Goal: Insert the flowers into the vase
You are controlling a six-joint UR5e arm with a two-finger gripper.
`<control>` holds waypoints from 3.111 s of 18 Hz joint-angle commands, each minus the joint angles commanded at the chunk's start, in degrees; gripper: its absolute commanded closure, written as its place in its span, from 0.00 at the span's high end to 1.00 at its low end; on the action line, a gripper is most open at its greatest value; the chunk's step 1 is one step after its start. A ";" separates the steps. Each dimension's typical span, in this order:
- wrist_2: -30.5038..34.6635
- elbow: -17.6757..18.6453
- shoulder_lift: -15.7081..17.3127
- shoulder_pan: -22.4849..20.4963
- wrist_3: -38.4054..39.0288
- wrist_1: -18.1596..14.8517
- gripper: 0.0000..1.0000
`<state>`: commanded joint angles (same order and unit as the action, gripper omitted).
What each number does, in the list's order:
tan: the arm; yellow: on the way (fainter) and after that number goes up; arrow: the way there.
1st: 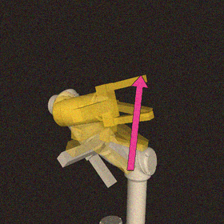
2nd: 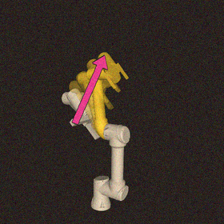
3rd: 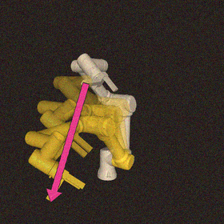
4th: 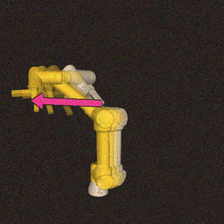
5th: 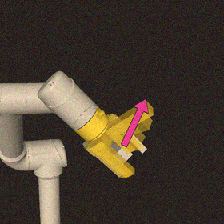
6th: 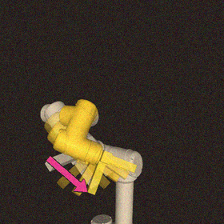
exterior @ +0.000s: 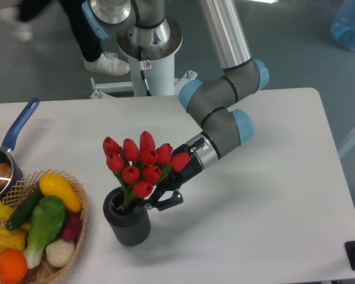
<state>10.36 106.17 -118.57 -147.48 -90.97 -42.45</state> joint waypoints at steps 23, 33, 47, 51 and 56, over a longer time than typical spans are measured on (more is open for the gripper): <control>1.68 -0.53 1.76 0.00 5.98 0.17 0.80; 8.16 -0.09 5.70 -5.53 8.53 -0.26 1.00; 57.71 -2.99 25.38 -10.46 15.12 -3.68 1.00; 67.41 -3.08 32.59 -10.63 14.42 -12.11 1.00; 73.11 -2.99 40.68 -11.95 11.27 -24.85 1.00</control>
<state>83.47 103.18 -77.88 -159.43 -79.70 -67.30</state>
